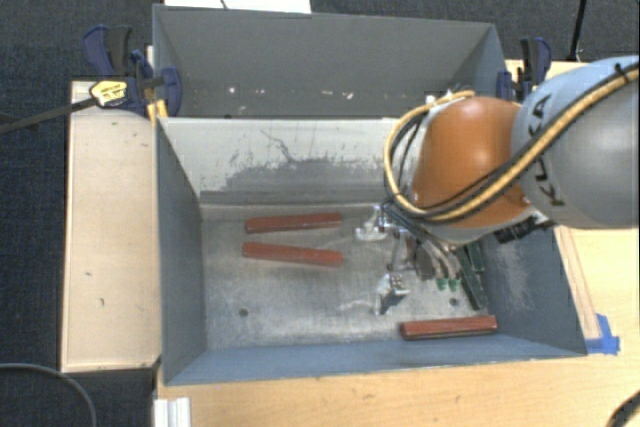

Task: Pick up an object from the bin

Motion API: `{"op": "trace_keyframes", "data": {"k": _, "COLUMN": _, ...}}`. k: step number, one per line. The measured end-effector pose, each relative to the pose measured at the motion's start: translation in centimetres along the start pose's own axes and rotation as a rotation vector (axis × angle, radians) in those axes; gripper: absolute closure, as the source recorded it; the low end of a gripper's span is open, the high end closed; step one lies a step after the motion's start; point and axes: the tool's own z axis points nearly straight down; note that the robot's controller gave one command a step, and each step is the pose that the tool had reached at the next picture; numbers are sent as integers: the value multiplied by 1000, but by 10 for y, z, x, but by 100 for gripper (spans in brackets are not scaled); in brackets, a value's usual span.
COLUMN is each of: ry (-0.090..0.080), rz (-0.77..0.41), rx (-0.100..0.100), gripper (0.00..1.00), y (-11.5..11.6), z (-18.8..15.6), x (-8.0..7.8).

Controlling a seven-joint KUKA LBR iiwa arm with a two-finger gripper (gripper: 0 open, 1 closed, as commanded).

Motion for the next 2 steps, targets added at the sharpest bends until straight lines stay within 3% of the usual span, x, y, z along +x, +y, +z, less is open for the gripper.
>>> {"op": "trace_keyframes", "data": {"k": 1, "ry": 4, "rz": -107, "rx": 0, "gripper": 0, "y": 15, "z": 53, "x": -58}}
{"op": "trace_keyframes", "data": {"k": 2, "ry": -1, "rz": -173, "rx": -6, "gripper": 100, "y": 71, "z": 75, "x": -19}}
